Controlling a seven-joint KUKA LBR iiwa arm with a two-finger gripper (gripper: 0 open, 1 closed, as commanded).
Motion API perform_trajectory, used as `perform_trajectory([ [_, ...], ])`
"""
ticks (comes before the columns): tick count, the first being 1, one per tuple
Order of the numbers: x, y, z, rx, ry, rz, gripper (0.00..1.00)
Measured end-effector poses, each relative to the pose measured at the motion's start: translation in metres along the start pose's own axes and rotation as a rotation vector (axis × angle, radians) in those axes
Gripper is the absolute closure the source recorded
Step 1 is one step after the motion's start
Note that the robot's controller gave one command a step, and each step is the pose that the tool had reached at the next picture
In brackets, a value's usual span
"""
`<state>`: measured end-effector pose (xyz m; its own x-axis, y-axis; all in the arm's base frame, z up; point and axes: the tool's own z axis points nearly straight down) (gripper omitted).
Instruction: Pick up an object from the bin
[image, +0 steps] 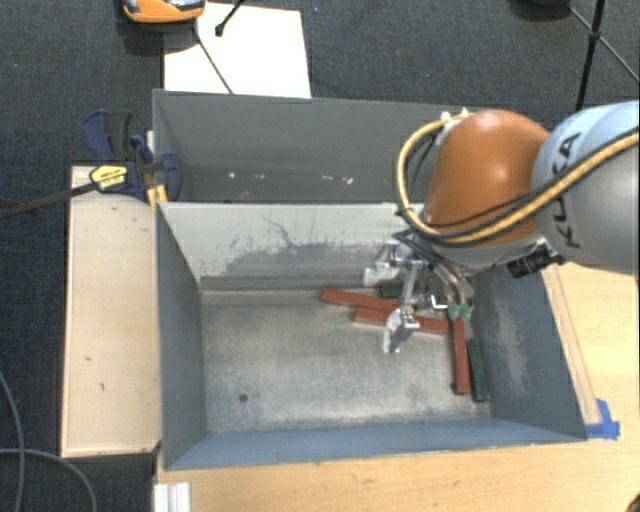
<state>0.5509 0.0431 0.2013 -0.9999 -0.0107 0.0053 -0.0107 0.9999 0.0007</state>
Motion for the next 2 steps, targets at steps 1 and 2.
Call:
perform_trajectory([
  [1, -0.0017, -0.0003, -0.0044, 0.0, -0.008, 0.003, 1.0],
  [2, -0.0017, -0.0003, -0.0044, 0.0, -0.008, 0.004, 0.0],
])
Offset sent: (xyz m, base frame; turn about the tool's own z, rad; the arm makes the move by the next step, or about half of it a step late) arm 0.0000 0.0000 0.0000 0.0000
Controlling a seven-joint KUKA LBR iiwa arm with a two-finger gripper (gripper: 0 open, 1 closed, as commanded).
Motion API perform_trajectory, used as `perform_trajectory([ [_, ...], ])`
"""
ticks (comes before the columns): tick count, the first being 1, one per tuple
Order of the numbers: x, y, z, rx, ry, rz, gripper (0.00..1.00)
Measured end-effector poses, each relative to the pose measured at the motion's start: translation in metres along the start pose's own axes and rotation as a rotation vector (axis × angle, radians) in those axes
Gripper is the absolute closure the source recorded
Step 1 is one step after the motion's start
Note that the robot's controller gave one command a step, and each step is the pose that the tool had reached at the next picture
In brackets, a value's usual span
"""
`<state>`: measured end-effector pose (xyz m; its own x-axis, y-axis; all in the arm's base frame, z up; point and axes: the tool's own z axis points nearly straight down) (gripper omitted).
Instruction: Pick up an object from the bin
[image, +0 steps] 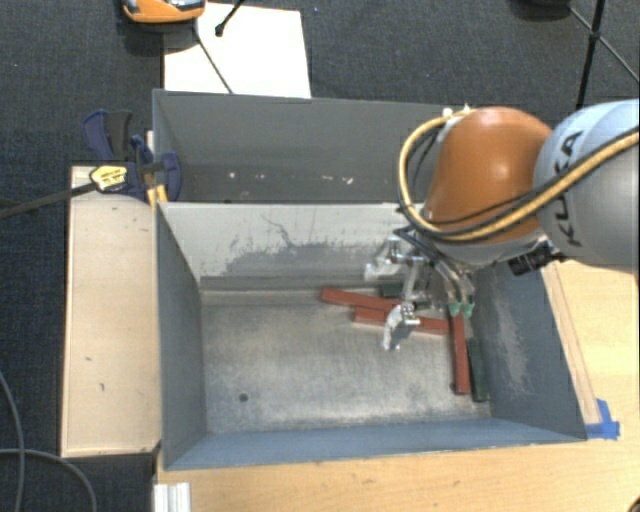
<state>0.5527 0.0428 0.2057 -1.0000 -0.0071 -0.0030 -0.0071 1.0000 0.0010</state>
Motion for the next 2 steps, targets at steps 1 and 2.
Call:
perform_trajectory([
  [1, 0.0, 0.0, 0.0, 0.0, 0.0, 0.0, 0.0],
  [2, -0.013, -0.027, 0.045, -0.001, -0.008, 0.007, 0.0],
])
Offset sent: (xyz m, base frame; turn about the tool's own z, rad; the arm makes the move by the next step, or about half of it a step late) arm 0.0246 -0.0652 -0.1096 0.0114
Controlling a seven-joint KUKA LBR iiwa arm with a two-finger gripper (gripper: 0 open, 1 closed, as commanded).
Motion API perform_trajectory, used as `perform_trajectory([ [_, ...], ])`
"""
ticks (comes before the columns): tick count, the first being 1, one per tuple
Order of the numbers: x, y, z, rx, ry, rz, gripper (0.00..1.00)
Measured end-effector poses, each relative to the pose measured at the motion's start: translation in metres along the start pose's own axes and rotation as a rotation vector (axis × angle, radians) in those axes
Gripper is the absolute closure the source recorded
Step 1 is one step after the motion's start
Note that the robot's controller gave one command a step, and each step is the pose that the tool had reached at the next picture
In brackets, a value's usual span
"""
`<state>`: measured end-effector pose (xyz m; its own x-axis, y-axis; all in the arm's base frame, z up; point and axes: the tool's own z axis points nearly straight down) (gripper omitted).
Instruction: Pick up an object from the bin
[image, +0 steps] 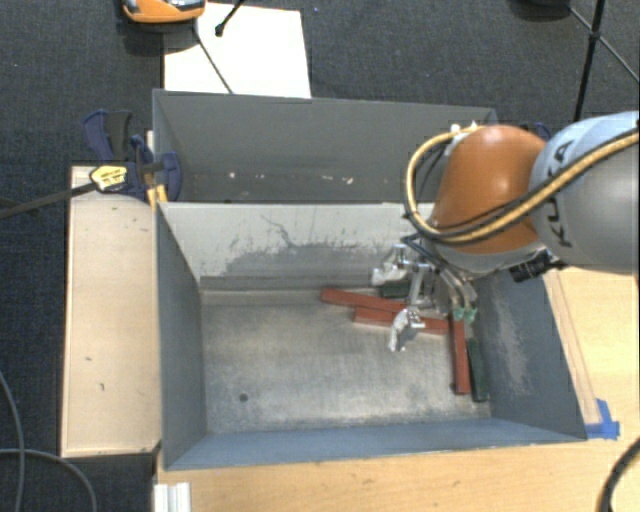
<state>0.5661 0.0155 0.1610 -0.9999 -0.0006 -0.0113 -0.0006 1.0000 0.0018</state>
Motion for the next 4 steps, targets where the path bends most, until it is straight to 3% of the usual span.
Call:
perform_trajectory([
  [1, -0.002, -0.016, 0.069, 0.002, 0.005, -0.092, 0.0],
  [3, -0.008, -0.015, 0.077, 0.0, -0.008, -0.076, 0.0],
  [4, -0.034, -0.006, 0.08, 0.003, -0.014, -0.191, 1.0],
])
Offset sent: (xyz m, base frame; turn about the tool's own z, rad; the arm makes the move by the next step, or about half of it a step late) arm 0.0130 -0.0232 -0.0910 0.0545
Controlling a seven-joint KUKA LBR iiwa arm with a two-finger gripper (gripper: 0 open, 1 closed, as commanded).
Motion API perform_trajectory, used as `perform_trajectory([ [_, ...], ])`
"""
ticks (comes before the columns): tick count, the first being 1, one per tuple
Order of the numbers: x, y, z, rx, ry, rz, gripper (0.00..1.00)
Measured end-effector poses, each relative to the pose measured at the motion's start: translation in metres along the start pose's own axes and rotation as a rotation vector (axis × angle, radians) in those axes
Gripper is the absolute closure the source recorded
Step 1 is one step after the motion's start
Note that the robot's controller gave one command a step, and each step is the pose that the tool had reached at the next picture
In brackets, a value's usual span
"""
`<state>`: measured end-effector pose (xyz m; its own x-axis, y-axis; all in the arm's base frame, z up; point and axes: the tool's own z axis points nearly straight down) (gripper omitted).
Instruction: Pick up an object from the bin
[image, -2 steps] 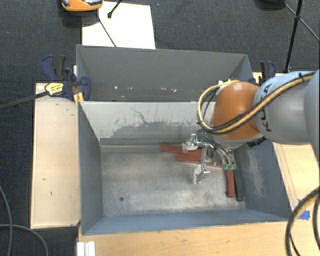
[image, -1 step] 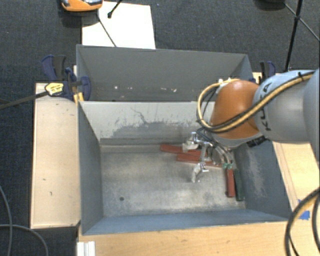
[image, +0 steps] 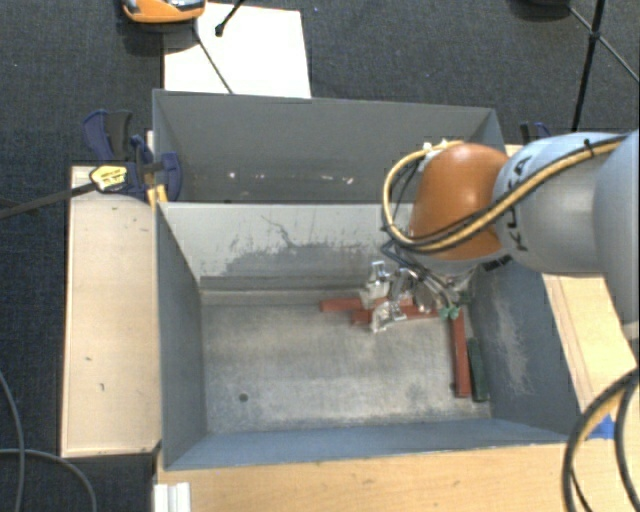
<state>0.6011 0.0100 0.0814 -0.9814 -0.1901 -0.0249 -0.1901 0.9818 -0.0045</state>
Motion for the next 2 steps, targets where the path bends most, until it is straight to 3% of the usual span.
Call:
perform_trajectory([
  [1, 0.0, 0.0, 0.0, 0.0, 0.0, 0.001, 1.0],
  [2, 0.007, 0.0, -0.132, -0.004, 0.021, 0.008, 1.0],
])
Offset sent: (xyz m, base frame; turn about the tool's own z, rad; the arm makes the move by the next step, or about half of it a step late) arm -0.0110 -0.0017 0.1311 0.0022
